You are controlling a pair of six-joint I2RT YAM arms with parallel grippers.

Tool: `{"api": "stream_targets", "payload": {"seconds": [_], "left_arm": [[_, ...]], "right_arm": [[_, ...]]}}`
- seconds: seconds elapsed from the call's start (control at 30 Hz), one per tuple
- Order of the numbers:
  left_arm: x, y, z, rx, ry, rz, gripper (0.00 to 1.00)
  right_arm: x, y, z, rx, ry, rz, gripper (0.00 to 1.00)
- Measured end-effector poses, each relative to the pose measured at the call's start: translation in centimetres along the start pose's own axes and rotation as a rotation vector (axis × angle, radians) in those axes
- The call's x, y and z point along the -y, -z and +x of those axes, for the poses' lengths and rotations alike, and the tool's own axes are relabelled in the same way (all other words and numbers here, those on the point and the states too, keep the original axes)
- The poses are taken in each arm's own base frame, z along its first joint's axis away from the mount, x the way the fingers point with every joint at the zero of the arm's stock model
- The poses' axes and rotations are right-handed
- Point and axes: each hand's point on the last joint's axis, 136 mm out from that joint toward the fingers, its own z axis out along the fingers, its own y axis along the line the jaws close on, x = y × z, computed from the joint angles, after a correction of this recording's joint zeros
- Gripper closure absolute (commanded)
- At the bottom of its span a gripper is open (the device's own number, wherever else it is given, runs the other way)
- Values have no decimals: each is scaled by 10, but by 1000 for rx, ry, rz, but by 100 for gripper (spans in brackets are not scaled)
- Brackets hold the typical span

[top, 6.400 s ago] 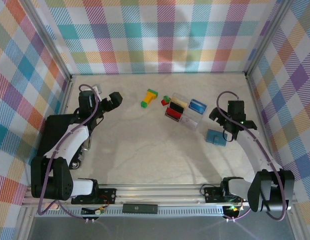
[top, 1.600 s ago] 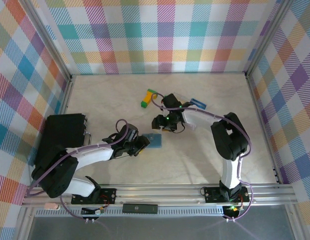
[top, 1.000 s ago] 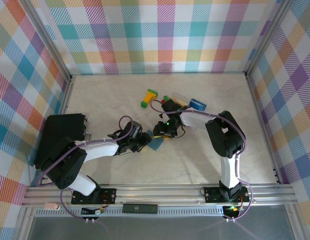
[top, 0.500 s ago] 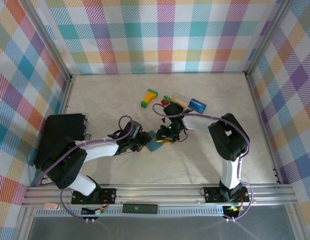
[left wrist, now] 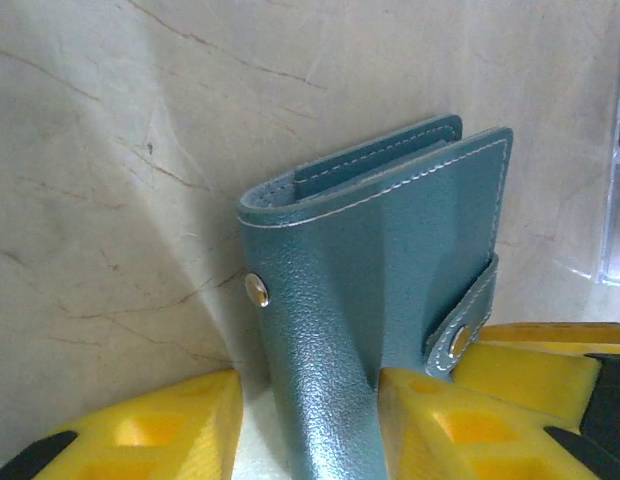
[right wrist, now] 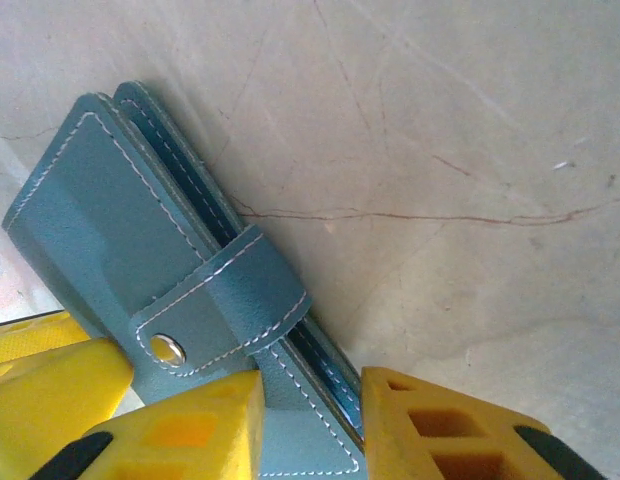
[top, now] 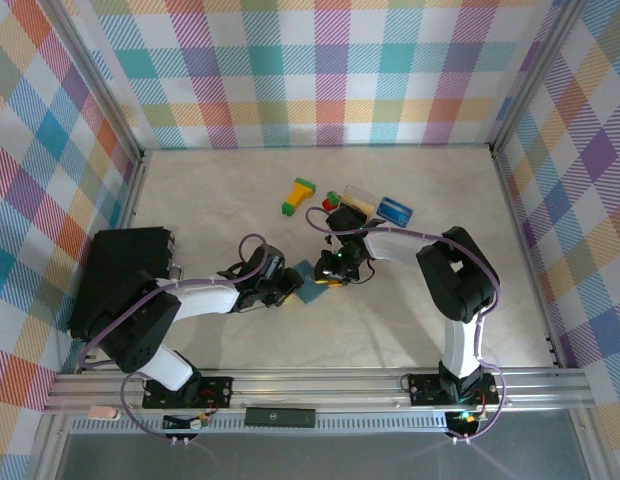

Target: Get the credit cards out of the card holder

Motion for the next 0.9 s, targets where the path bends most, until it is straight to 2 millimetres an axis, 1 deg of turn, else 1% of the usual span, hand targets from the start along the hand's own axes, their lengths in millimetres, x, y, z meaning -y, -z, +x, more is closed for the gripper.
{"api": "stream_targets", "payload": {"seconds": [0.03, 0.13, 0.27, 0.37, 0.47, 0.53, 0.63, 0.67, 0.73, 0.83, 0.9], "left_arm": [[0, 0, 0, -1, -3, 0, 61], [0, -1, 0, -5, -16, 0, 67], [5, -4, 1, -16, -25, 17, 69], [5, -3, 1, -13, -29, 18, 74], [8, 0, -1, -2, -35, 25, 81], [12, 4, -3, 9, -52, 38, 86], [23, 13, -5, 27, -82, 73, 98], [25, 15, -6, 31, -90, 81, 100], [29, 20, -8, 41, -114, 87, 100], [31, 22, -8, 44, -137, 79, 100], [32, 23, -9, 42, -149, 73, 100]], "right_arm": [[0, 0, 0, 0, -1, 0, 70], [0, 0, 0, 0, -3, -1, 70], [0, -1, 1, -1, -1, -10, 70], [-1, -1, 1, -1, 1, -18, 69], [-2, -1, 1, 5, 0, -21, 68], [0, 0, -1, 22, 5, -13, 65], [3, 8, -5, 67, 26, 13, 58], [3, 11, -7, 81, 35, 19, 55], [0, 19, -11, 114, 80, 20, 50], [-10, 30, -16, 154, 161, -5, 44], [-17, 34, -18, 165, 208, -25, 42]]}}
